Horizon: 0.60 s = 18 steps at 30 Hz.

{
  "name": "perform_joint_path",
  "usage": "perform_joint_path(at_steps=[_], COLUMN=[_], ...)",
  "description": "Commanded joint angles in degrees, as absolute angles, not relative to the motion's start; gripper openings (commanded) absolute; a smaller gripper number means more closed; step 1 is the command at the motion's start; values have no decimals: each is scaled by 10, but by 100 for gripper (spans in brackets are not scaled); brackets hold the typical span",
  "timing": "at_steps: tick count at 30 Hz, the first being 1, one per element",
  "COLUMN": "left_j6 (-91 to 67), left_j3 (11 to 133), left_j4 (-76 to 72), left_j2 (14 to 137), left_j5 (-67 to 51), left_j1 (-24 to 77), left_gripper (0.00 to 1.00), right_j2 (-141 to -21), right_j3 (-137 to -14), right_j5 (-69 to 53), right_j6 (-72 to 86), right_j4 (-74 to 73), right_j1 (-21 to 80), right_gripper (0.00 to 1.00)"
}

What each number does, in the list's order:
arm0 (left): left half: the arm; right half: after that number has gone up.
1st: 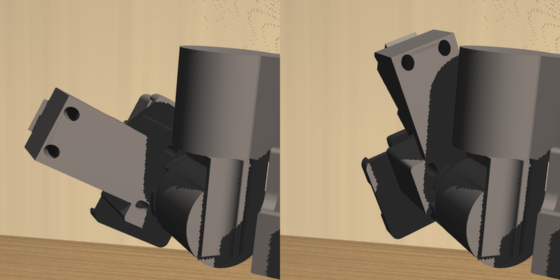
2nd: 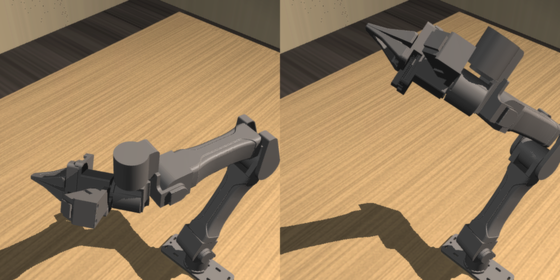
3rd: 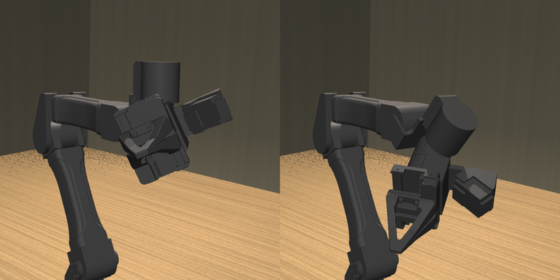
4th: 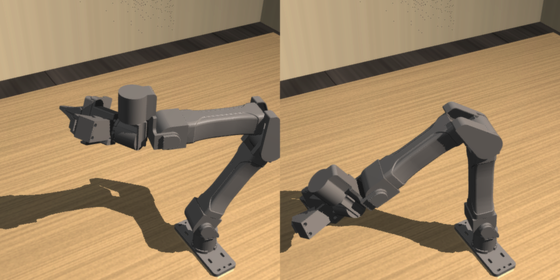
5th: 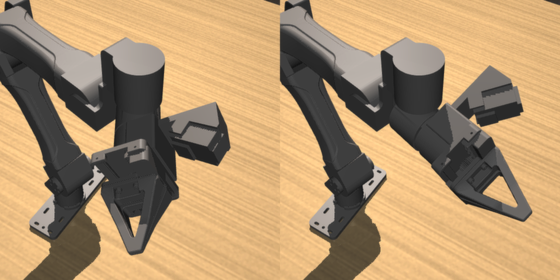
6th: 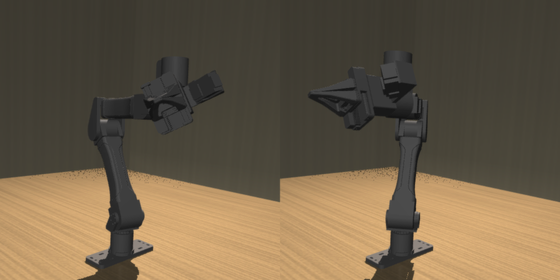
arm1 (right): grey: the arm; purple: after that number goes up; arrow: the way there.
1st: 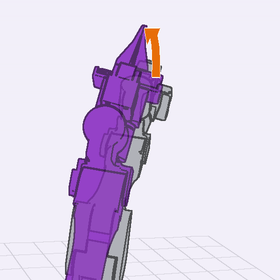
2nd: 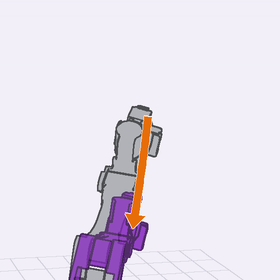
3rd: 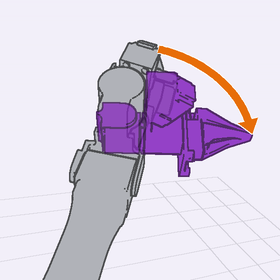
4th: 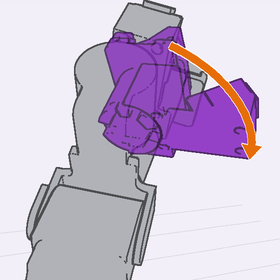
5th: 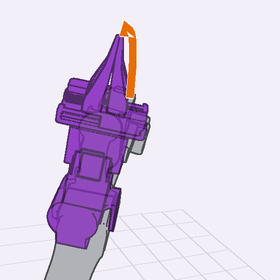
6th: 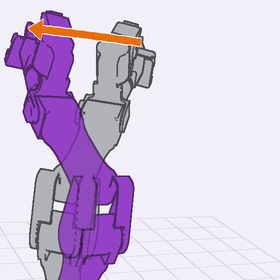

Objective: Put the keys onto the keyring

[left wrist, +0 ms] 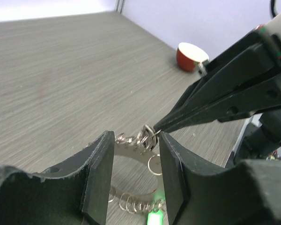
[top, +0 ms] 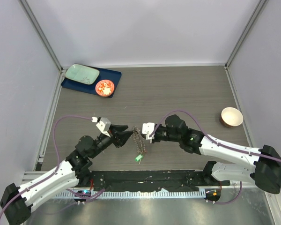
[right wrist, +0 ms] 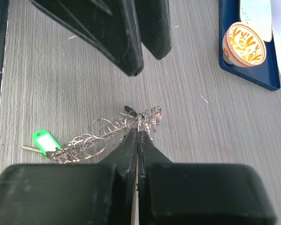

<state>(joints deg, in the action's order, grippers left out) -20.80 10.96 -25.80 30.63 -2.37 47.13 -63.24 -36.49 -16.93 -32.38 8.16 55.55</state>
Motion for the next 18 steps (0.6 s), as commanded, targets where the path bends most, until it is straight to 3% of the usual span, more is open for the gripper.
perform_joint_path(at_steps=[1, 7, 18], left_j6=[-171, -128, 35], left_j3=[147, 152, 135], left_j4=[-229, -258, -416], left_j2=[337, 393, 496], left_j5=[-52, -140, -348], left_j1=[465, 449, 394], left_gripper=[47, 50, 52], right_j2=[-616, -620, -626], right_j3=[-421, -481, -520], right_j5=[-159, -178, -199], right_j6=[-369, -426, -477], right_j4=[33, -95, -173], right_j1=[559, 559, 559], right_gripper=[1, 1, 1])
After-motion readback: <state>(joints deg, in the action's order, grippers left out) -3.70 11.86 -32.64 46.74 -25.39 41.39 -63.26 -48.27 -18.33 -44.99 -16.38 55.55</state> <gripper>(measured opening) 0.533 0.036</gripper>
